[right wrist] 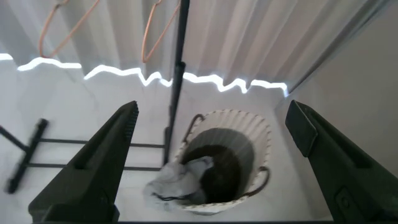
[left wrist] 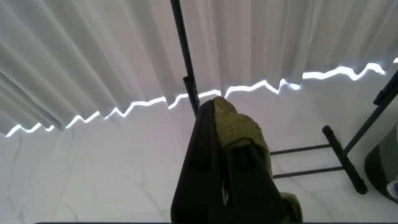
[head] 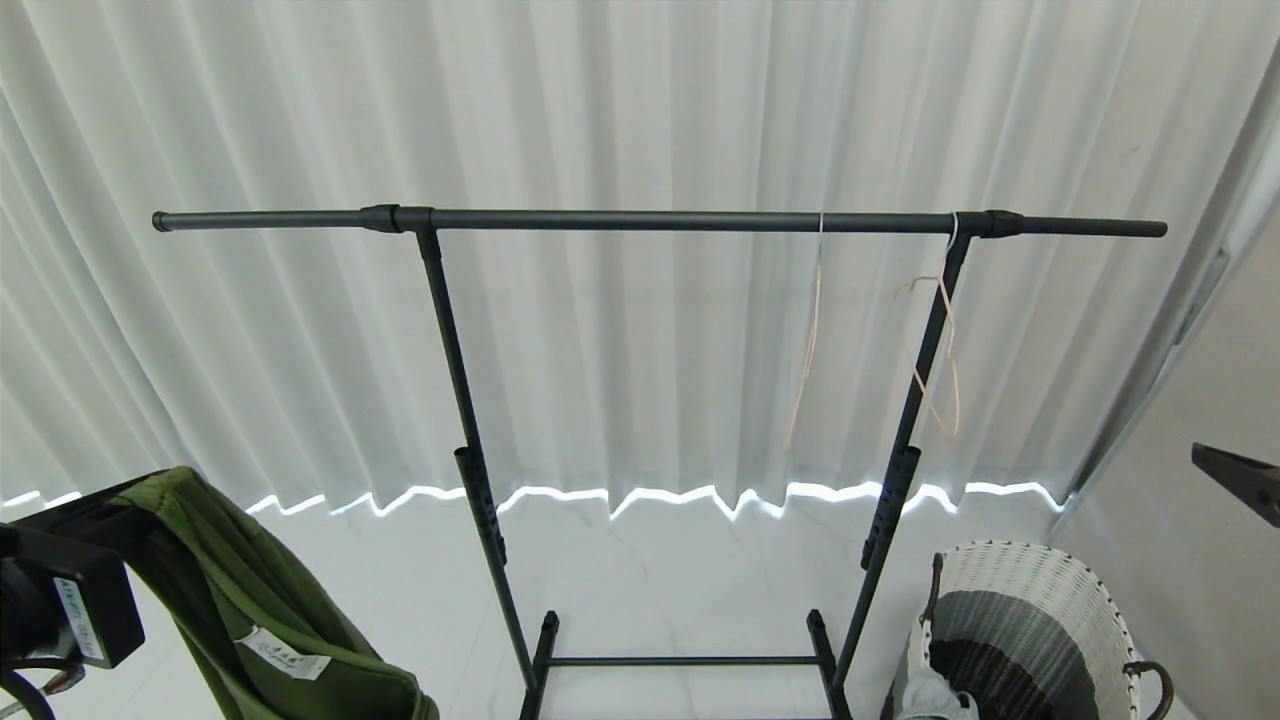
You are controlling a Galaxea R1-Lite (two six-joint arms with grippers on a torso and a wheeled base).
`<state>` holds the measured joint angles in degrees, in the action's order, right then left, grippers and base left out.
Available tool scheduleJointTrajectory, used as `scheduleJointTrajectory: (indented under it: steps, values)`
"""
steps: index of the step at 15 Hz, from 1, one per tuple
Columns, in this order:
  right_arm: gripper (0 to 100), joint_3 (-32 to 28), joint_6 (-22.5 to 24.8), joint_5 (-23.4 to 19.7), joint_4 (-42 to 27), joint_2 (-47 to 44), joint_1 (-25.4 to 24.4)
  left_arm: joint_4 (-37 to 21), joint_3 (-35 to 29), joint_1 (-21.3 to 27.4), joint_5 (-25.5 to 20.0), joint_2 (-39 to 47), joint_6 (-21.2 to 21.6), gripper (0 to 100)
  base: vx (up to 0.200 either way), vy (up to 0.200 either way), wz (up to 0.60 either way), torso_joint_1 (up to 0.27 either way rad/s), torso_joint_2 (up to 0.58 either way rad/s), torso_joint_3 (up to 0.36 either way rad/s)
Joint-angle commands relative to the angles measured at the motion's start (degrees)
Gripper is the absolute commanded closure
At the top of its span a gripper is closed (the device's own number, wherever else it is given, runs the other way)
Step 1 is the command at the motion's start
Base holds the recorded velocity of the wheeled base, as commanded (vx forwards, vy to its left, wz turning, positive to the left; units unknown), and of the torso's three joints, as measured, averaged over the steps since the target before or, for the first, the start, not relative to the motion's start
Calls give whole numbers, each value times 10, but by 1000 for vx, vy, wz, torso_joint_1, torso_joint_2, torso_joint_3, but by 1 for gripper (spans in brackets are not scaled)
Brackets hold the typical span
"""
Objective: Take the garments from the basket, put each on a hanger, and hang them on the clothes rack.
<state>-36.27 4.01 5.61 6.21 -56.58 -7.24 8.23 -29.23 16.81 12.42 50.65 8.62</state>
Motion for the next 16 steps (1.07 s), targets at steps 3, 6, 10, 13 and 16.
scheduleJointTrajectory:
  steps: [3,6,10,13,16]
  values:
    - [0,-13,-25,-1,0,-47,-1,0,3,1,0,4,0,100,67,0,0,1,2,1]
    - [0,-13,-24,-1,0,-53,-1,0,5,2,0,6,0,100,200,0,0,4,1,-2]
    - [0,-14,-23,-1,0,-53,-1,0,5,2,-1,5,0,100,200,0,0,4,-4,2]
    - [0,-14,-23,-1,0,-54,-1,0,4,2,-1,4,0,100,200,0,0,7,4,-2]
    - [0,-14,-23,-1,0,-54,-1,0,4,2,-1,2,-1,100,200,0,0,2,-1,1]
